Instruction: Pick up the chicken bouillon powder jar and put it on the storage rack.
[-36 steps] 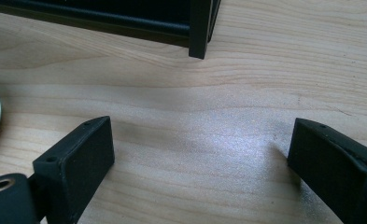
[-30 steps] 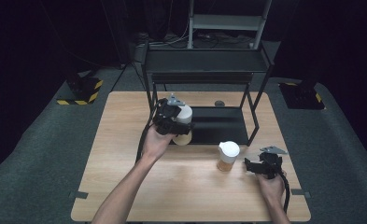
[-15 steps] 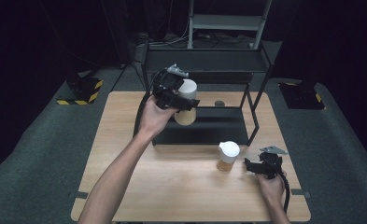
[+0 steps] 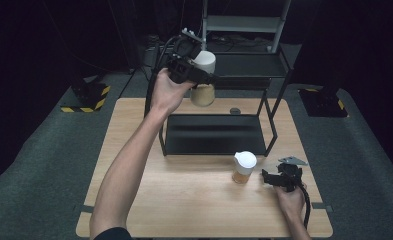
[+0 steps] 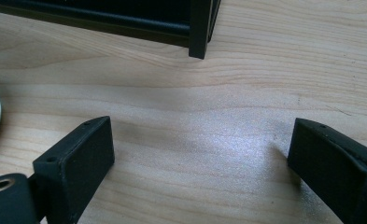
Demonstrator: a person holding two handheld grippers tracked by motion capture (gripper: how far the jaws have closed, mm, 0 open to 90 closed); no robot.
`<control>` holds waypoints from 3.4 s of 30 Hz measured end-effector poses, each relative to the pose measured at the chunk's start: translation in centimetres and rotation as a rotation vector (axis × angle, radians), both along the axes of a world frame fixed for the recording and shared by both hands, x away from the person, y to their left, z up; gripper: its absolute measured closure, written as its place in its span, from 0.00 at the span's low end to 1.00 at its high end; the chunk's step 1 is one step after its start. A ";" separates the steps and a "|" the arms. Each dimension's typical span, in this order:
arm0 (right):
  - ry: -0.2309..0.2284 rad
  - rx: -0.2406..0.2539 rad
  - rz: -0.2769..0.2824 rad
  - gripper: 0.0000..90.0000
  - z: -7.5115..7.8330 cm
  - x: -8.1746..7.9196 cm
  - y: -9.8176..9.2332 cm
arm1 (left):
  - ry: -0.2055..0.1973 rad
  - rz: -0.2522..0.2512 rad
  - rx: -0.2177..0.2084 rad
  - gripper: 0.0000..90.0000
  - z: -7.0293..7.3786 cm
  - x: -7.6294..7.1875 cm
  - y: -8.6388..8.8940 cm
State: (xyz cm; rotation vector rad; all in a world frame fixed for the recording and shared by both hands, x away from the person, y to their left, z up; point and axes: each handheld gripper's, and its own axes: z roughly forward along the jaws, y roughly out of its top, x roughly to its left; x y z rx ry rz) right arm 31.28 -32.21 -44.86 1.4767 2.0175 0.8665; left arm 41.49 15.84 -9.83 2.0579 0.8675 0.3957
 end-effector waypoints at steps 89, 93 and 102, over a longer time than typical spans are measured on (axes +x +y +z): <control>0.001 -0.001 -0.003 0.07 0.0 0.0 0.1 | -0.079 0.287 0.047 0.08 -0.8 0.3 -2.7; 0.001 -0.001 -0.003 0.07 0.0 0.0 0.1 | -0.084 0.281 0.042 0.08 -1.2 -0.3 -2.4; 0.001 0.000 -0.004 0.07 0.0 0.0 0.1 | -0.092 0.255 0.044 0.08 -1.9 -1.7 -1.7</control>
